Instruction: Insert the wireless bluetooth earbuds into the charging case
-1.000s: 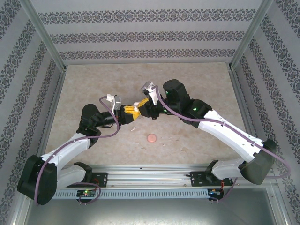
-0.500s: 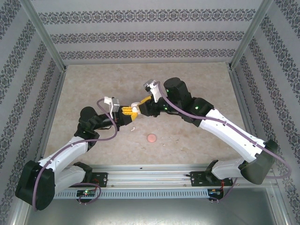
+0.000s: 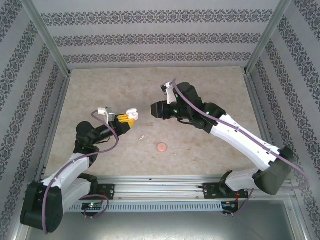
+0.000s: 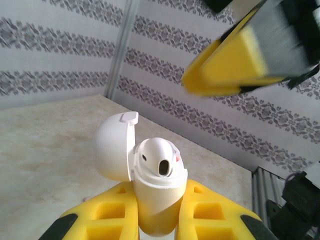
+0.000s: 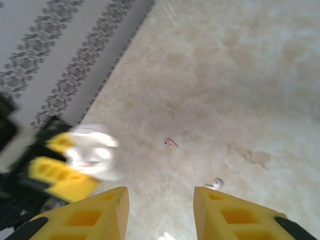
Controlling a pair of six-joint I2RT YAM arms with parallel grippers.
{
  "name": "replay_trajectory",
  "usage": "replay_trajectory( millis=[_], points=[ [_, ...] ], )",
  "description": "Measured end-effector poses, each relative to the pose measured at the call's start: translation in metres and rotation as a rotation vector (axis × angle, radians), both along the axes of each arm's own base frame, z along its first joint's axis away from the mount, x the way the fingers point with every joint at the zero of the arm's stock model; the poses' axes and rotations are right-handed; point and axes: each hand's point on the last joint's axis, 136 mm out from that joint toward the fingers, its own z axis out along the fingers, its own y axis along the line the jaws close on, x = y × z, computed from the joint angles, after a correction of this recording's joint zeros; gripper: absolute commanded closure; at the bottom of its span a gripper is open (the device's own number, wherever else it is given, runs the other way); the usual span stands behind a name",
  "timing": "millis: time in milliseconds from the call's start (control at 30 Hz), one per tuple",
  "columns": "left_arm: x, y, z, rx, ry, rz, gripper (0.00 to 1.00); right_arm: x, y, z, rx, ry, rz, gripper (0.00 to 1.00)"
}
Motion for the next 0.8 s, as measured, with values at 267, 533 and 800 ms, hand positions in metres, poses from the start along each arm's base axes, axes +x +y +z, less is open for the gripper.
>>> replay_trajectory(
  millis=[267,533,800],
  points=[
    [-0.024,0.018,0.026,0.087,-0.194,0.127,1.0,0.015,0.003,-0.108,-0.088,0.325,-0.138,0.63],
    [-0.026,0.032,0.017,0.194,-0.193,0.232,1.0,0.018,0.03,-0.184,-0.148,0.538,-0.158,0.68],
    [-0.025,0.039,0.011,0.251,-0.164,0.277,1.0,0.014,0.062,-0.223,-0.196,0.624,-0.14,0.7]
  ],
)
